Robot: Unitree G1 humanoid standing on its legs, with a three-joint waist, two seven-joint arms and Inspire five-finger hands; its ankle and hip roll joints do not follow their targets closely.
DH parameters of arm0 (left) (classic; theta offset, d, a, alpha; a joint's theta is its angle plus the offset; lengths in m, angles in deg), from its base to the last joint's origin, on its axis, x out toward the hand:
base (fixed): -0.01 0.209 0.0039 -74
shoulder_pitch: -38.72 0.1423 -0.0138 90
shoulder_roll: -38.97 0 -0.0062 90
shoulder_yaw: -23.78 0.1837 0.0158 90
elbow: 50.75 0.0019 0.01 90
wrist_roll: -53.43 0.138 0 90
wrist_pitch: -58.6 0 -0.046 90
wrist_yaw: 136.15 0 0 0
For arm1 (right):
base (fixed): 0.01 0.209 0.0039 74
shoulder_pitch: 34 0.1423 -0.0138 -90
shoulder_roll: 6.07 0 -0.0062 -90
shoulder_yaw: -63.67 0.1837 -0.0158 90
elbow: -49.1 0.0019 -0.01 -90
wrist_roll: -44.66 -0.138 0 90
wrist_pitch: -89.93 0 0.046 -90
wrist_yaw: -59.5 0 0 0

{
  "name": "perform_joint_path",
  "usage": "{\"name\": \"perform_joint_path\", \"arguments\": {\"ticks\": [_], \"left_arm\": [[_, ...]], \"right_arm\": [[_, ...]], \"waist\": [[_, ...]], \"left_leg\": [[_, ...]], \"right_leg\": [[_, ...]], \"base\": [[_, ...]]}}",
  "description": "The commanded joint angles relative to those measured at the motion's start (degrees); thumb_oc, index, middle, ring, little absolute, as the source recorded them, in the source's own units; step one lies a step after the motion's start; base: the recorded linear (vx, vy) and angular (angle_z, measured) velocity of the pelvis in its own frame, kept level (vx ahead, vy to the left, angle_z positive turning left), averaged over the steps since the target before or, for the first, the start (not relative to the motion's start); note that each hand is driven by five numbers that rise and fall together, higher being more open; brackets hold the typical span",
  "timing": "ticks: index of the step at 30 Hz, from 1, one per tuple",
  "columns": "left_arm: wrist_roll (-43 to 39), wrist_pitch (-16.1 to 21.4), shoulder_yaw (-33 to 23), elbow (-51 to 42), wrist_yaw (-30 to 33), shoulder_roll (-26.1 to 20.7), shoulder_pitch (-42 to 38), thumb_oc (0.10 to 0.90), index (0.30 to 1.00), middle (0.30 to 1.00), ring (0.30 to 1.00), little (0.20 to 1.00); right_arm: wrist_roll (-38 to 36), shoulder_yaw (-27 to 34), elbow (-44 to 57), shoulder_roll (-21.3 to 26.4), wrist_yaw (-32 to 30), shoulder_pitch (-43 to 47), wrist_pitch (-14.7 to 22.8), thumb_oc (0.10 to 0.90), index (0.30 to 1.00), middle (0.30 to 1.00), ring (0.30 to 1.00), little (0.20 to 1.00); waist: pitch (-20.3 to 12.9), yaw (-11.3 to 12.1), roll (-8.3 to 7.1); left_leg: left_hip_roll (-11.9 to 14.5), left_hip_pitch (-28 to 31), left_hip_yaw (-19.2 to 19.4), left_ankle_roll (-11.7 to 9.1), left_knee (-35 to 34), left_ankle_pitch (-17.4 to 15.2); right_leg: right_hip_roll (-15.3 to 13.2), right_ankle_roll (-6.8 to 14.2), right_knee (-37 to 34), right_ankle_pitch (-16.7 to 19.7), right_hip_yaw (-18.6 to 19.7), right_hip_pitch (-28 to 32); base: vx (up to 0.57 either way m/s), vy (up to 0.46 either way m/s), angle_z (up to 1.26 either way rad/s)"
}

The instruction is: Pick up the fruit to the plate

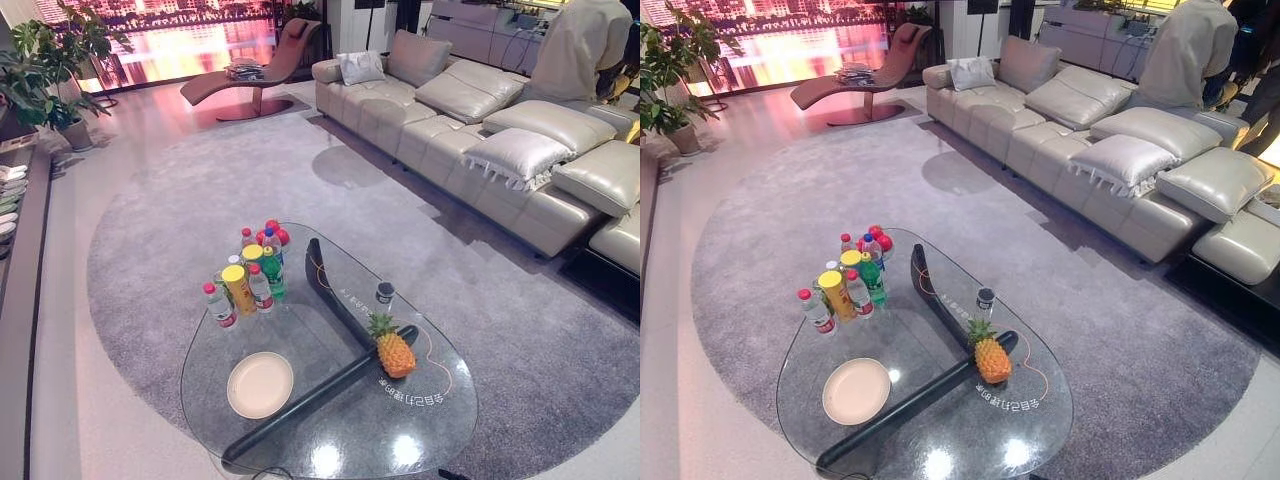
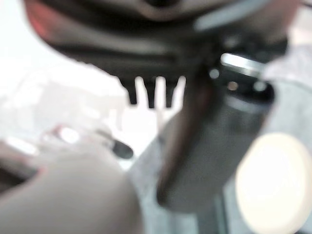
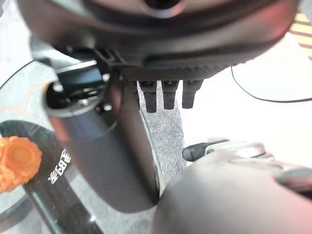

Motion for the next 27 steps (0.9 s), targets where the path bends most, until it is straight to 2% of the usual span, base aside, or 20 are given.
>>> {"name": "perform_joint_path", "arguments": {"ticks": [1,7,9,12,19,21,27], "left_arm": [[2.09,1.73,-0.35,2.32,0.4,0.69,-2.28,0.8,0.9,0.9,0.9,0.9],[0.63,1.55,0.86,1.66,0.64,-0.93,-3.21,0.8,0.9,0.9,0.9,0.9],[0.15,1.99,1.42,1.07,0.6,-1.44,-3.45,0.8,0.9,0.9,0.9,0.9],[-0.32,2.59,1.82,0.13,0.93,-1.6,-2.98,0.8,0.9,0.9,0.9,0.9],[-0.13,2.35,1.69,-3.23,0.24,-2.8,-1.11,0.8,0.9,0.9,0.9,0.9],[-0.63,1.97,1.7,-4.16,0.08,-3.08,-1.19,0.8,0.9,0.9,0.9,0.9],[-1.83,2.32,2.01,-4.88,-0.16,-2.81,-1.53,0.8,0.9,0.9,0.9,0.9]], "right_arm": [[-0.67,0.31,-0.73,1.31,-7.63,0.11,3.96,0.8,0.9,0.9,0.9,0.9],[-2.75,1.15,4.45,3.63,-15.44,3.48,10.49,0.8,0.9,0.9,0.9,0.9],[-3.06,0.75,8.31,4.48,-17.96,4.9,13.25,0.8,0.9,0.9,0.9,0.9],[-2.83,0.35,15.62,5.38,-21.69,5.66,14.5,0.8,0.9,0.9,0.9,0.9],[-0.52,-0.33,34.01,8.16,-28.84,5.09,14.17,0.8,0.9,0.9,0.9,0.9],[0.14,-0.25,40.7,9.6,-30.71,5.58,12.68,0.8,0.9,0.9,0.9,0.9],[2.61,0.39,51.35,12.46,-32.13,8.66,12.26,0.8,0.9,0.9,0.9,0.9]], "waist": [[0.76,0.31,-1.54],[4.07,1.11,-2.27],[6.34,1.47,-2.53],[8.45,1.68,-2.79],[11.67,1.71,-3.18],[12.66,1.51,-3.08],[15.12,1.49,-2.67]], "left_leg": [[-2.86,-0.86,-0.62,-0.2,0.5,-2.71],[-3.2,-5.96,-0.91,0.59,3.26,-2.78],[-3.45,-8.19,-1.34,0.92,4.39,-2.66],[-3.8,-9.89,-2.08,1.15,5.22,-2.48],[-4.76,-13.28,-2.99,1.47,8.41,-2.79],[-4.92,-14.47,-2.71,1.48,9.42,-2.87],[-5.34,-17.89,-2.71,1.67,12.74,-3.38]], "right_leg": [[-3.99,3.76,-3.81,7.9,-4.81,-0.95],[-3.64,3.39,-2.95,9.01,-4.44,-5.55],[-3.43,3.09,-1.73,8.99,-4.74,-7.72],[-3.08,2.67,-0.37,8.64,-5.19,-9.39],[-2.85,2.1,2.19,7.56,-5.97,-11.55],[-2.96,1.97,2.8,7.34,-6.37,-12.33],[-3.15,1.6,5.05,6.43,-6.48,-14.82]], "base": [[0.0,0.0,0.0],[-0.06,-0.05,-0.03],[-0.11,-0.046,-0.12],[-0.06,-0.034,-0.1],[0.0,-0.015,-0.03],[-0.01,0.007,0.02],[-0.01,0.01,-0.01]]}}
